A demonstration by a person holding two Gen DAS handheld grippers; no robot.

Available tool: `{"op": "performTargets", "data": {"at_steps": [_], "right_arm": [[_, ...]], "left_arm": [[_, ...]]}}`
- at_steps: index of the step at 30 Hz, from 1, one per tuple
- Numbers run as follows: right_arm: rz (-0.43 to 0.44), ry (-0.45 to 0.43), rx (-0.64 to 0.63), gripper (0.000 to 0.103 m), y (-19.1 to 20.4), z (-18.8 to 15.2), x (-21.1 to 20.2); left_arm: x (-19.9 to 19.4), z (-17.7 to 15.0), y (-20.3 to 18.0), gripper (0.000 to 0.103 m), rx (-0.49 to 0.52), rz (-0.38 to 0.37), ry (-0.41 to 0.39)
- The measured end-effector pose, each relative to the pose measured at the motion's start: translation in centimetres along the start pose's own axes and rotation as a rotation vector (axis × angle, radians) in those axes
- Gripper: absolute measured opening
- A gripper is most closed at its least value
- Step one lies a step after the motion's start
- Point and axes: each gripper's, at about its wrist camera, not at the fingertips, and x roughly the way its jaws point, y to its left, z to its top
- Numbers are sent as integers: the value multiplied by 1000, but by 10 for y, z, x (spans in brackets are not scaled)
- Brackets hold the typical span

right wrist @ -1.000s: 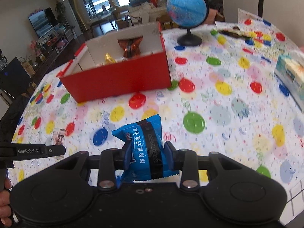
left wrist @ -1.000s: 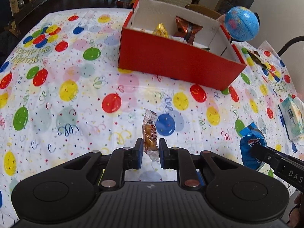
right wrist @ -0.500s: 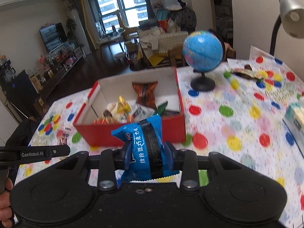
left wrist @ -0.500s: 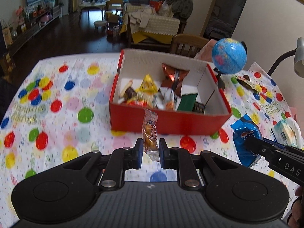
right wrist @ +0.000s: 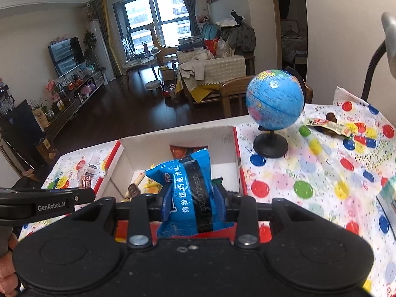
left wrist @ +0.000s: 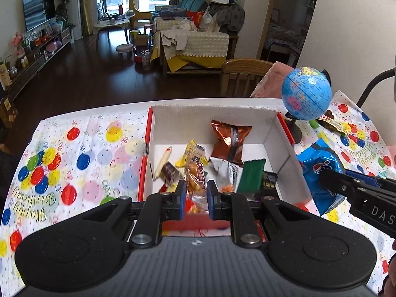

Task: Organize snacks
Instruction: 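Carry both snacks into the red box and open both tools to release them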

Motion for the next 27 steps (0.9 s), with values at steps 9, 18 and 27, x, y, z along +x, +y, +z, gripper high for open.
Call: {"op": "performTargets", "data": {"at_steps": [9,18,27], "right_arm": [[-30,35,-9,34,-2,14,47],[-45,124,0,34,-3,7,94],[-61,194,6,35,-4,-6,123]], "left_arm": [[52,23,6,17,24,2,46],[112,28,11,17,46,-37,149],[146,22,9,17,76,-38,211]]}}
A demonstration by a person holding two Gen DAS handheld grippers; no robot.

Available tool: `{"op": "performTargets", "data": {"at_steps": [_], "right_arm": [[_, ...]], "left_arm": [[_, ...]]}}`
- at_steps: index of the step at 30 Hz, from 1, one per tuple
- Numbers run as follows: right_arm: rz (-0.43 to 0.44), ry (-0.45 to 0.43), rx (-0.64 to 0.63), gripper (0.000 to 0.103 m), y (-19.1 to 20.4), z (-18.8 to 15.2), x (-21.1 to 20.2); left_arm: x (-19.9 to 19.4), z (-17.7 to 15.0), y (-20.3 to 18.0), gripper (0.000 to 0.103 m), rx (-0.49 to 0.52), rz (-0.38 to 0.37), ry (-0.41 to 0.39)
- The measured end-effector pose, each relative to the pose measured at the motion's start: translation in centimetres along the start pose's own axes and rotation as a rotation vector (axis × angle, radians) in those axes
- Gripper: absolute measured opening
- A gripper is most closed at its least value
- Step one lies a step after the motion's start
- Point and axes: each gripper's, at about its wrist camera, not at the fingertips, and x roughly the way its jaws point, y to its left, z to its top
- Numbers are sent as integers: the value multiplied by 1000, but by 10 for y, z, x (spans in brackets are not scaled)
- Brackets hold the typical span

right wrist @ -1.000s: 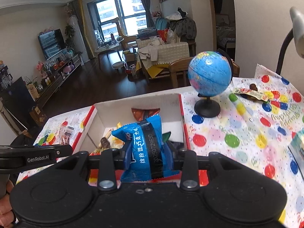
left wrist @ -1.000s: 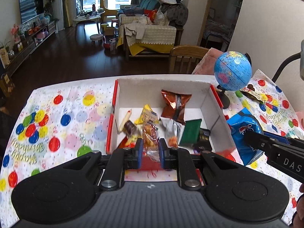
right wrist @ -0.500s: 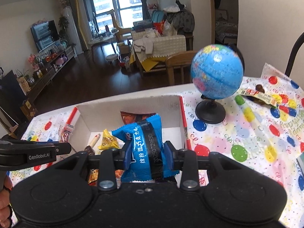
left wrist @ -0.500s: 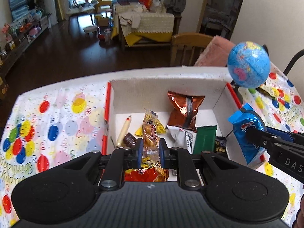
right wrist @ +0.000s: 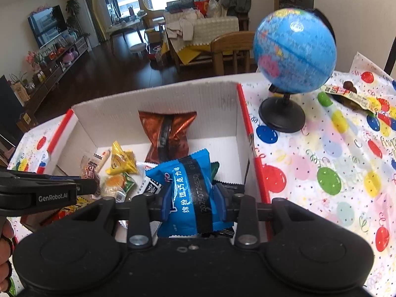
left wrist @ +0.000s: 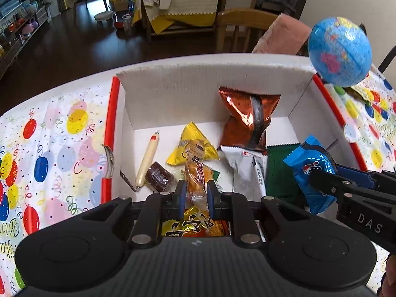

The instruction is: Organize snacks

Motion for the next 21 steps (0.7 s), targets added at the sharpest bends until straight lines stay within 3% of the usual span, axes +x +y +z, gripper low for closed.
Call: {"op": "performTargets", "data": {"at_steps": [10,21], "right_arm": [[13,54,1,35,-1,-9,10],[26,29,10,43,-6,-13,-13]], "left_arm": [[12,-3,-1,17,11,18,40],[-13,-10,-4,24,-1,32,18]]}}
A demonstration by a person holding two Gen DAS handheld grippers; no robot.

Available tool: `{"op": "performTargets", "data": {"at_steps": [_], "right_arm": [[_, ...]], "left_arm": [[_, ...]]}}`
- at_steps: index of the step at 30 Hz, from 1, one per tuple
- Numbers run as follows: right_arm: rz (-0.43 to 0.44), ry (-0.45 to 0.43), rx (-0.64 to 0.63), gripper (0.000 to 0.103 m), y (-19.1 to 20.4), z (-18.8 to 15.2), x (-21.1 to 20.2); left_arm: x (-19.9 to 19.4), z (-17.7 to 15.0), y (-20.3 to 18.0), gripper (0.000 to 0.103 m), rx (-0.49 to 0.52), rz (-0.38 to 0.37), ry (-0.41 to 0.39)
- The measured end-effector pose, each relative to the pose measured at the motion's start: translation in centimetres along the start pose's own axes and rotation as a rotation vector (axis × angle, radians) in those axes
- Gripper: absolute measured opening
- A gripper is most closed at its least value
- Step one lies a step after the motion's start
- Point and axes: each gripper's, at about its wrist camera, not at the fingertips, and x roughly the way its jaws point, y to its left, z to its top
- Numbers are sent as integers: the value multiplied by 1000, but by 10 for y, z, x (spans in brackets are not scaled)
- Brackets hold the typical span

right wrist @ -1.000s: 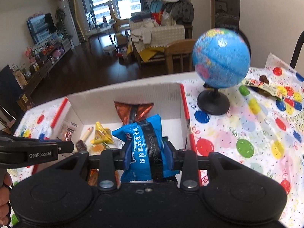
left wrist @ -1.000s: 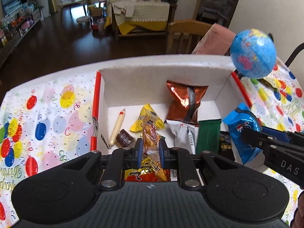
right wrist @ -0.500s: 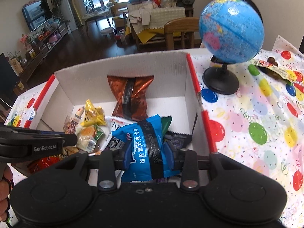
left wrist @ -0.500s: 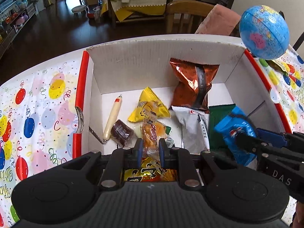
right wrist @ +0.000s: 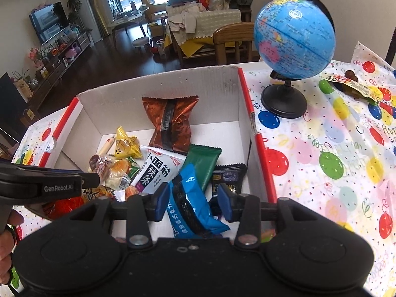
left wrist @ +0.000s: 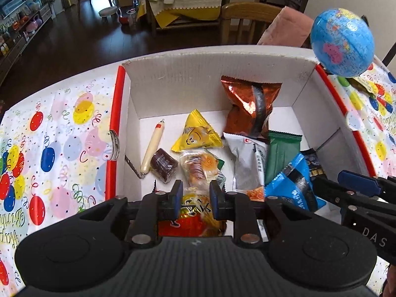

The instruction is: Organize snacks

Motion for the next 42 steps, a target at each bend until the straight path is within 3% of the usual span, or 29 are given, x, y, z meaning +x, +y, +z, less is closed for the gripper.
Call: {"op": "performTargets", "data": {"at_steps": [12,13,15,16,21,26,33,36,42], "right_arm": [[48,-74,-7,61,-2,-9,-49],[51,-83,-11,62,-2,-10,-54],[58,-99,-17,63,-4,-13,-63],[62,-107,-18,64,-5,-15,-68],[94,-140,-19,67,-8,-24,-92],[119,-189,-36,79,-7,-34,-118],[146,-271,-67,86,-9,-49,-149],[153,-299,-72,94,-10,-55,-161],[144,-349,-71,96,-12,-67,-182]], "left_arm": [[-53,-18,-6,31,-36,-5,-74],[-58,-21,-6,34,-41,-6,-83],[-69,-26,-8,71,-50,-12,-107],[-76,-29,-9,74,-55,-16,-129],[-104,-42,-18,75,-50,-16,-181],[-128,-57,-26,75,-46,-14,-216],[-156,-81,-34,82,-28,-30,-268],[-167,-92,-37,85,-28,-32,-288],[-189,-113,-40,87,-44,-25,-336]]}}
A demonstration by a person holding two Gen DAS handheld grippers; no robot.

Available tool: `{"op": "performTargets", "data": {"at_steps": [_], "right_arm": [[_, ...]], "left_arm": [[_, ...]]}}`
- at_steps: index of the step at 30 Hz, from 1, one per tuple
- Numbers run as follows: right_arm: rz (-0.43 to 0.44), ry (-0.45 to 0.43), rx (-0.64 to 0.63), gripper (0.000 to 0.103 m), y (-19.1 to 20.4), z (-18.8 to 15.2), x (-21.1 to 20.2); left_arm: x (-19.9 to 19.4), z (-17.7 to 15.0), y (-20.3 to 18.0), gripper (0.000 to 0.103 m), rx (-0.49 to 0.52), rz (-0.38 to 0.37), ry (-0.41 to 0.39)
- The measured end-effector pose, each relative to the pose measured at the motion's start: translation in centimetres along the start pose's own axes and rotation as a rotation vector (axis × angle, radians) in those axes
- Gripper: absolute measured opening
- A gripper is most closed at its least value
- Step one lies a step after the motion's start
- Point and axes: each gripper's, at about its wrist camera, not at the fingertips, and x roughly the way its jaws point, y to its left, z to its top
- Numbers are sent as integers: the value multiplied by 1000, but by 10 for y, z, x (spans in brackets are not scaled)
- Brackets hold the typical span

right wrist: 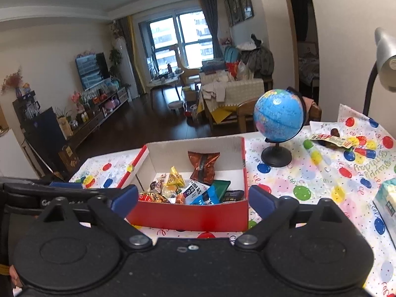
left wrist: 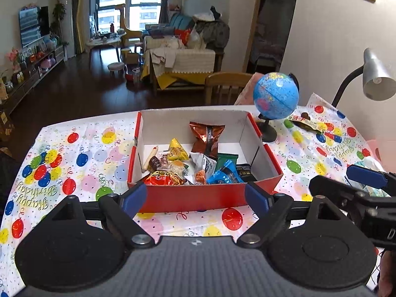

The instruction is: Organize snacks

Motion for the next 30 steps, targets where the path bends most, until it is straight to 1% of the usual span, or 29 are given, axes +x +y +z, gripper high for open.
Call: {"op": "performTargets", "data": {"at_steps": [1,4,8,17,20,30], "right_arm": [[1,-9,2,96,0,-1,-4],[-3,-37,-3,103,0,-2,-14],[0,-55,6,103,0,-3,-26],[11,-84,16,103,3,-8,-46],[4,-88,25,103,3,-10,-51],[8,-69,20,103,8,-13,-59]], "left_arm": [[-4,-2,0,87,-4,1,-6],[-16,-6,0,87,-15,11,-25],[-31,-12,-2,87,-19,44,-40],[-64,-21,-9,87,-4,63,-91],[-70,-23,-10,87,1,73,-85],[-79,-27,-8,87,-16,56,-72]]}}
